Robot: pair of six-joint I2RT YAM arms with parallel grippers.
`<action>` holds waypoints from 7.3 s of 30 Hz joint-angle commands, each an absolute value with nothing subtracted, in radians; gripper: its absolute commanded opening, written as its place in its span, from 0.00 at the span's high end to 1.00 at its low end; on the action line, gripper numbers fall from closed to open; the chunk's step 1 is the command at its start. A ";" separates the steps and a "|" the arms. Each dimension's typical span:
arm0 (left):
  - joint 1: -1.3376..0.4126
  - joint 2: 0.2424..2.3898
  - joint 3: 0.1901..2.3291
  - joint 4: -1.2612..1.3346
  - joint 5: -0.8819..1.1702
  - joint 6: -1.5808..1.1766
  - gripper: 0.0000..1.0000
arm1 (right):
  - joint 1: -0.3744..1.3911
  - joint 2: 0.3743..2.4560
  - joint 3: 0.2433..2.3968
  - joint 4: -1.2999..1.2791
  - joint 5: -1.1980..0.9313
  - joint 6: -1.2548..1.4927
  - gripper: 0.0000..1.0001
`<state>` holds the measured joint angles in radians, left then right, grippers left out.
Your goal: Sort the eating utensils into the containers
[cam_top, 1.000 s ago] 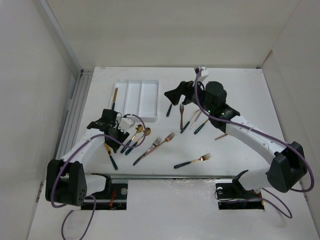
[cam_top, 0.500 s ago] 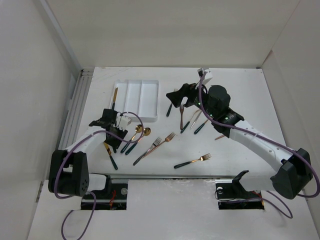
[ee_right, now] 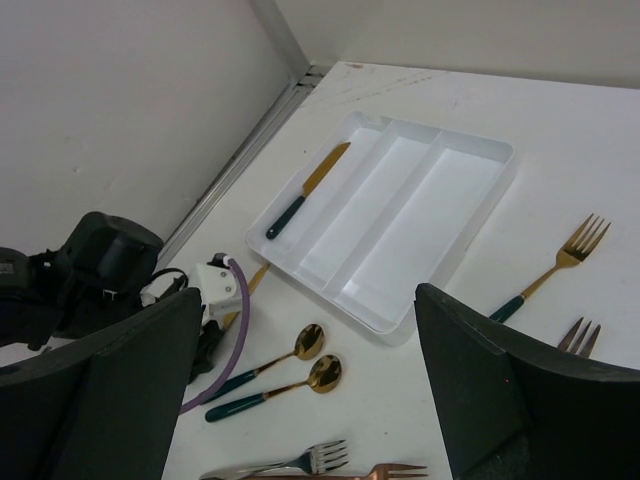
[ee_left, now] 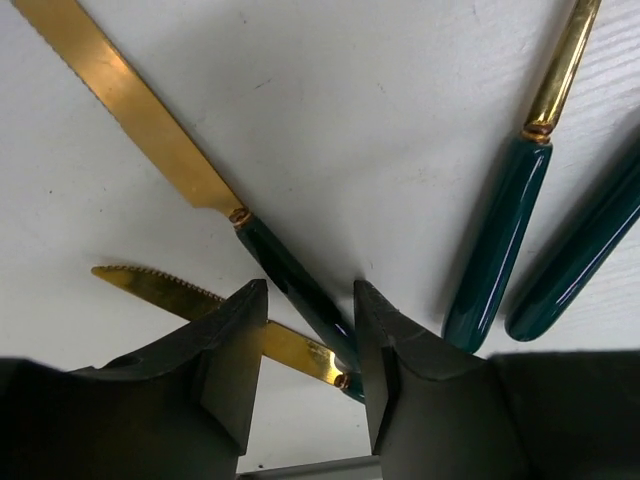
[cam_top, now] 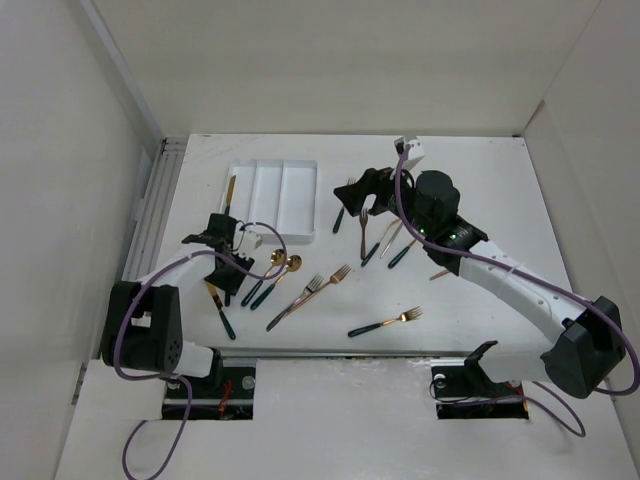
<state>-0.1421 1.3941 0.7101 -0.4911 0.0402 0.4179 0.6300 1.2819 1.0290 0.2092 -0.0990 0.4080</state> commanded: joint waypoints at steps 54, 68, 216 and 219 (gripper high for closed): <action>-0.026 1.493 1.083 -0.528 0.402 0.615 1.00 | 0.609 1.650 1.371 0.155 -0.163 0.341 0.07; -0.026 1.531 0.937 -0.440 0.313 0.701 0.72 | 0.609 1.744 1.370 0.080 -0.175 0.370 0.10; 0.147 0.643 1.206 -0.456 -0.443 0.023 0.50 | 1.301 2.379 2.069 -0.318 -0.011 0.238 0.37; 0.147 0.663 1.206 -0.456 -0.443 0.035 0.50 | 1.328 2.436 2.150 -0.356 0.032 0.238 0.39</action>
